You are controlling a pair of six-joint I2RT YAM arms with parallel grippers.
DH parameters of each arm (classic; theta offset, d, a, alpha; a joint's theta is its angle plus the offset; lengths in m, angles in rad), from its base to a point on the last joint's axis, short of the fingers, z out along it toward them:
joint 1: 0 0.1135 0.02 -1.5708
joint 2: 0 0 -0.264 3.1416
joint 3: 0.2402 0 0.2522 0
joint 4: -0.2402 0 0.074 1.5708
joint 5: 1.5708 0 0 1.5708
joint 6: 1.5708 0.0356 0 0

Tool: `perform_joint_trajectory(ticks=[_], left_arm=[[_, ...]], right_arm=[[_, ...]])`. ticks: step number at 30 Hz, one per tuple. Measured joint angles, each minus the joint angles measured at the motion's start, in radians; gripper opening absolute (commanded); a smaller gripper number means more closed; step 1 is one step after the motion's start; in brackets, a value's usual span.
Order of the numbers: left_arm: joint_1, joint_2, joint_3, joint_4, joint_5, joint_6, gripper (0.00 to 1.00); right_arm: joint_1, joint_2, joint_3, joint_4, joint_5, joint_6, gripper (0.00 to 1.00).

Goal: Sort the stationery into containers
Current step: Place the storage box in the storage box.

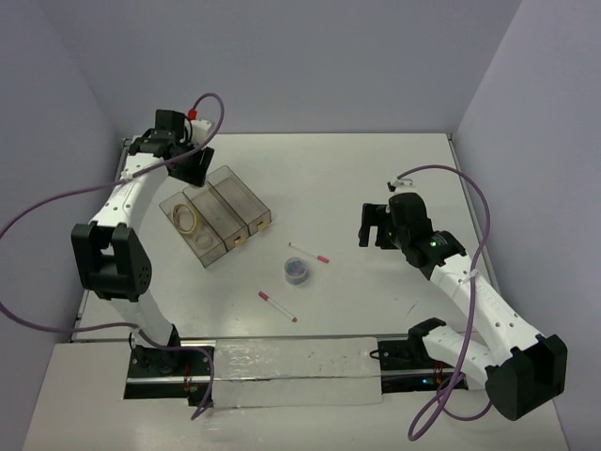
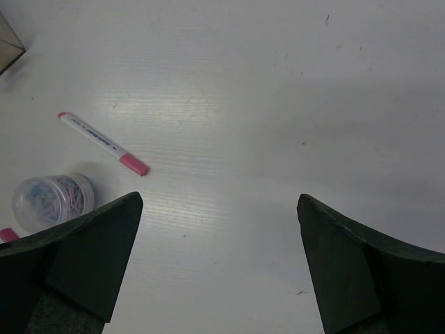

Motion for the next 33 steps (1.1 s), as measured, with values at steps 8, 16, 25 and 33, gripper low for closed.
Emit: perform_joint_trajectory(ticks=[8, 16, 25, 33], left_arm=[[0.044, 0.089, -0.086, 0.035, -0.076, -0.041, 0.00], [0.038, 0.101, -0.123, 0.138, -0.076, -0.047, 0.00], [0.033, 0.169, -0.147, 0.168, -0.064, -0.049, 0.01], [-0.001, 0.217, -0.147, 0.173, -0.075, -0.048, 0.45]], right_arm=[[0.000, -0.001, 0.000, -0.001, 0.003, 0.000, 1.00], [0.000, 0.000, -0.005, -0.002, 0.004, 0.000, 1.00], [0.000, 0.000, -0.007, -0.002, 0.003, 0.000, 1.00], [0.000, 0.000, -0.008, -0.002, 0.001, 0.000, 1.00]])
